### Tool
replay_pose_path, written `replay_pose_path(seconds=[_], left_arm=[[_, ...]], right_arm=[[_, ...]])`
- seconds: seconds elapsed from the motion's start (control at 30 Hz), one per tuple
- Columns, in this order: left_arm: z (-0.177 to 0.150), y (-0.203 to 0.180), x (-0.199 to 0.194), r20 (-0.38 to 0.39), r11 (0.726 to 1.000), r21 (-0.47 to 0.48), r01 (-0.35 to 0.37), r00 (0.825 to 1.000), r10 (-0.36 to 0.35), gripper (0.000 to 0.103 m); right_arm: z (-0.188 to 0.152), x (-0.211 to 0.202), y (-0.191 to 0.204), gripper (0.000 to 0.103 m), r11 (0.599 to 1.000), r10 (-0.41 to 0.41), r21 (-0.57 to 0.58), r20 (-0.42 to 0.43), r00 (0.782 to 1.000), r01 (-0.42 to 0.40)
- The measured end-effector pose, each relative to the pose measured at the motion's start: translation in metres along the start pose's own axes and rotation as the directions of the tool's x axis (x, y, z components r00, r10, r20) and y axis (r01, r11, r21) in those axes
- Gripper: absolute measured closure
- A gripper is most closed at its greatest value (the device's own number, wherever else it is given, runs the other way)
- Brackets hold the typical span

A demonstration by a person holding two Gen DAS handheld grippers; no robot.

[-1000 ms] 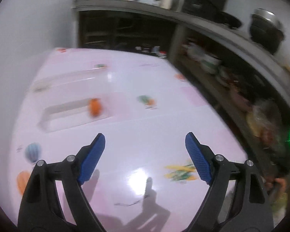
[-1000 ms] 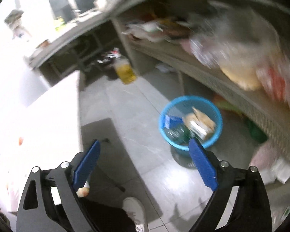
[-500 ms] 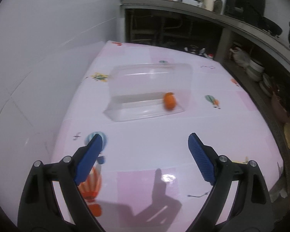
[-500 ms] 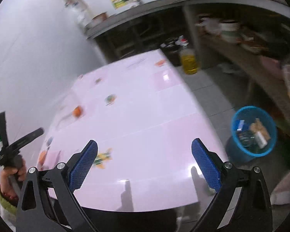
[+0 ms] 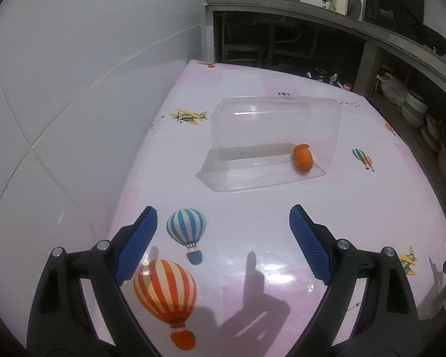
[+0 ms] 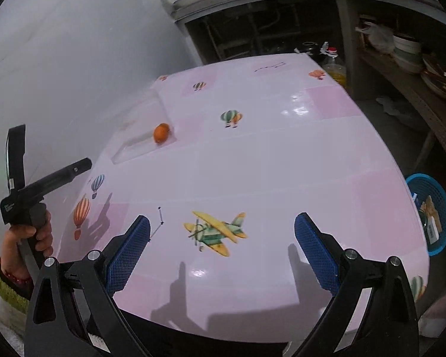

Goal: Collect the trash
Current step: 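Move both open tools back over the table, then grasp the rim of the clear plastic box with the left tool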

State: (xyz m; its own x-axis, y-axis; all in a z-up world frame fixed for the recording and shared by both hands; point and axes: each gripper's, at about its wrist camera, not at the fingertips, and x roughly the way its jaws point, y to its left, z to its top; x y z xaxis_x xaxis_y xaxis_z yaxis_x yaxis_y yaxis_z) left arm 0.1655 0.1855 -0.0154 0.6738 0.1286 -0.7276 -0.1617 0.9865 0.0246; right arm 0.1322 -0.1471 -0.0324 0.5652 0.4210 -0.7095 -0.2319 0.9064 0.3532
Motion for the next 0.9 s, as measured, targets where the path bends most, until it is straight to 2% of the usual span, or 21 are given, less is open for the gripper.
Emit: replay_pose_path(seconds=[0.27, 0.33, 0.43, 0.5, 0.53, 0.6, 0.67, 0.77, 0.9], left_arm=[[0.01, 0.005, 0.012, 0.021, 1.0, 0.021, -0.021, 1.0, 0.021, 0.017], [0.019, 0.003, 0.011, 0.062, 0.998, 0.058, -0.036, 0.998, 0.033, 0.017], [0.034, -0.007, 0.009, 0.159, 0.982, 0.159, -0.101, 0.984, 0.075, 0.017], [0.043, -0.02, 0.013, 0.225, 0.949, 0.265, -0.171, 0.968, 0.111, 0.017], [0.046, -0.026, 0.017, 0.235, 0.932, 0.308, -0.191, 0.964, 0.12, 0.017], [0.051, -0.04, 0.031, 0.233, 0.888, 0.405, -0.217, 0.964, 0.13, 0.019], [0.052, -0.049, 0.042, 0.226, 0.856, 0.465, -0.228, 0.965, 0.134, 0.023], [0.056, -0.055, 0.059, 0.205, 0.83, 0.507, -0.233, 0.968, 0.147, 0.035], [0.057, -0.064, 0.076, 0.178, 0.79, 0.565, -0.238, 0.97, 0.165, 0.06]], right_arm=[[0.008, 0.02, 0.024, 0.008, 0.998, 0.017, -0.058, -0.022, 1.0, -0.018], [0.011, 0.025, 0.03, 0.009, 0.997, 0.019, -0.072, -0.027, 0.999, -0.021], [0.013, 0.03, 0.038, 0.01, 0.996, 0.027, -0.085, -0.029, 0.999, -0.03], [0.014, 0.031, 0.044, 0.01, 0.995, 0.033, -0.091, -0.029, 0.999, -0.036], [0.014, 0.032, 0.047, 0.01, 0.995, 0.038, -0.094, -0.03, 0.999, -0.041], [0.014, 0.034, 0.051, 0.01, 0.994, 0.042, -0.098, -0.035, 0.999, -0.045], [0.014, 0.034, 0.054, 0.011, 0.993, 0.046, -0.105, -0.036, 0.998, -0.049], [0.014, 0.033, 0.057, 0.011, 0.992, 0.041, -0.115, -0.03, 0.999, -0.045], [0.012, 0.034, 0.056, 0.012, 0.993, 0.042, -0.107, -0.037, 0.998, -0.046]])
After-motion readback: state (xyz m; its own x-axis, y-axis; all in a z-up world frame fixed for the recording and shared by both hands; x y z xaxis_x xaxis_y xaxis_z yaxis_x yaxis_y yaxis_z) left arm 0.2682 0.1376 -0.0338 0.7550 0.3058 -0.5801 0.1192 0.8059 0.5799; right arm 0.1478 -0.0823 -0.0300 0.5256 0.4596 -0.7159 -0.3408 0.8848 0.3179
